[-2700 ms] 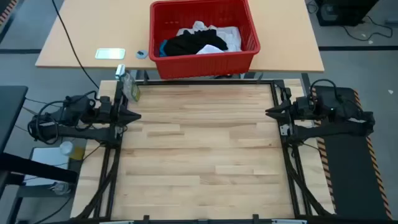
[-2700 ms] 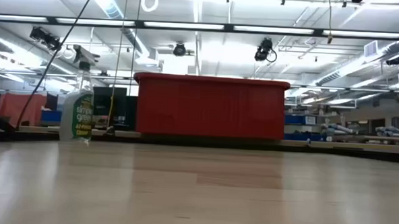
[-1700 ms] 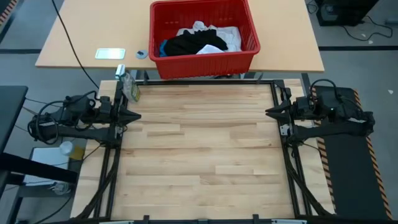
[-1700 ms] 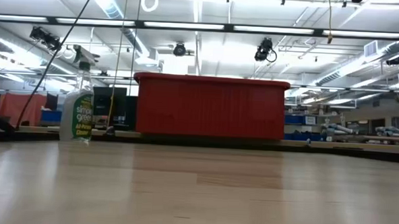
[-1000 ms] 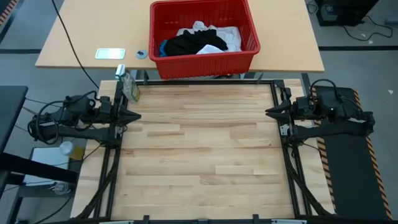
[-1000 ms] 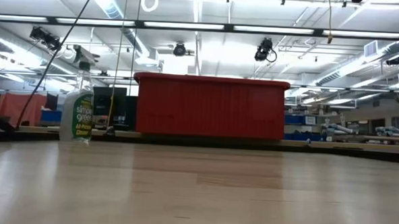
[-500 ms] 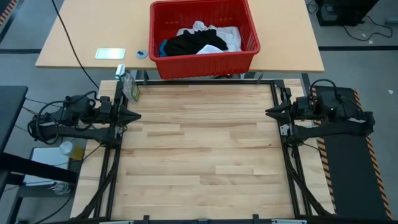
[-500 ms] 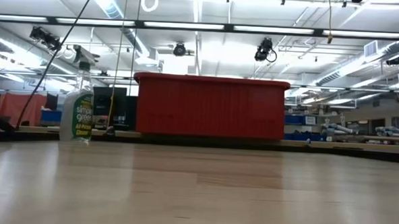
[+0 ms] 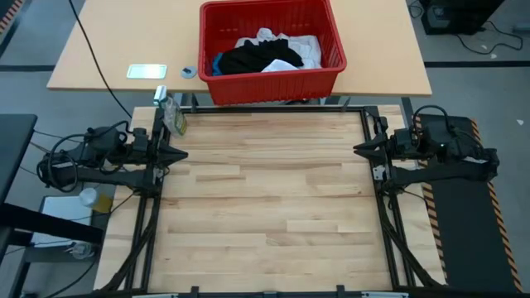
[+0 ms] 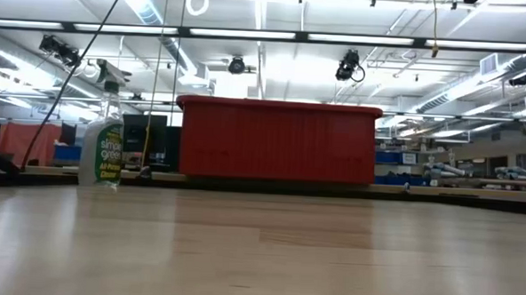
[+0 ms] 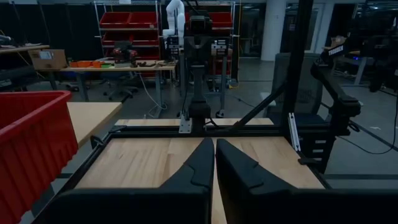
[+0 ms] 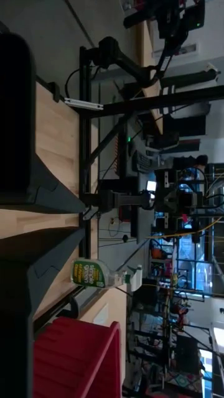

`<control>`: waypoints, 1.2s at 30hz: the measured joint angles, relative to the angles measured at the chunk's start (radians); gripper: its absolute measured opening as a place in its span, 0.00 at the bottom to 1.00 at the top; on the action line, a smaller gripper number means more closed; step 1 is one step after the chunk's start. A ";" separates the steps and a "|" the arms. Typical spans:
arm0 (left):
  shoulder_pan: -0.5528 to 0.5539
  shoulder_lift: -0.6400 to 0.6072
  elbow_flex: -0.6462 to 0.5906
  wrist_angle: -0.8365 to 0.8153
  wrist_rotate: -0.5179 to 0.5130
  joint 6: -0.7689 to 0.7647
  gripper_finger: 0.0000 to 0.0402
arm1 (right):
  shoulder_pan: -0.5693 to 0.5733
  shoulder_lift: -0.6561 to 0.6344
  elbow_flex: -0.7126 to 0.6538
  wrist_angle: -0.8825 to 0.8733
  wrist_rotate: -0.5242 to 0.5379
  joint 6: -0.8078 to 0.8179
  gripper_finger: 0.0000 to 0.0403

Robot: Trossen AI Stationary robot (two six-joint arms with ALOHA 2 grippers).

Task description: Fold laundry

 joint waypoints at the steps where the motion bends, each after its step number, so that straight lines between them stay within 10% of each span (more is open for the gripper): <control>1: 0.000 0.000 0.000 0.000 0.000 0.000 0.06 | 0.000 0.000 0.000 0.000 0.000 0.000 0.14; 36: 0.000 0.000 0.000 0.020 0.000 0.021 0.06 | 0.000 0.000 0.000 0.000 0.000 0.000 0.14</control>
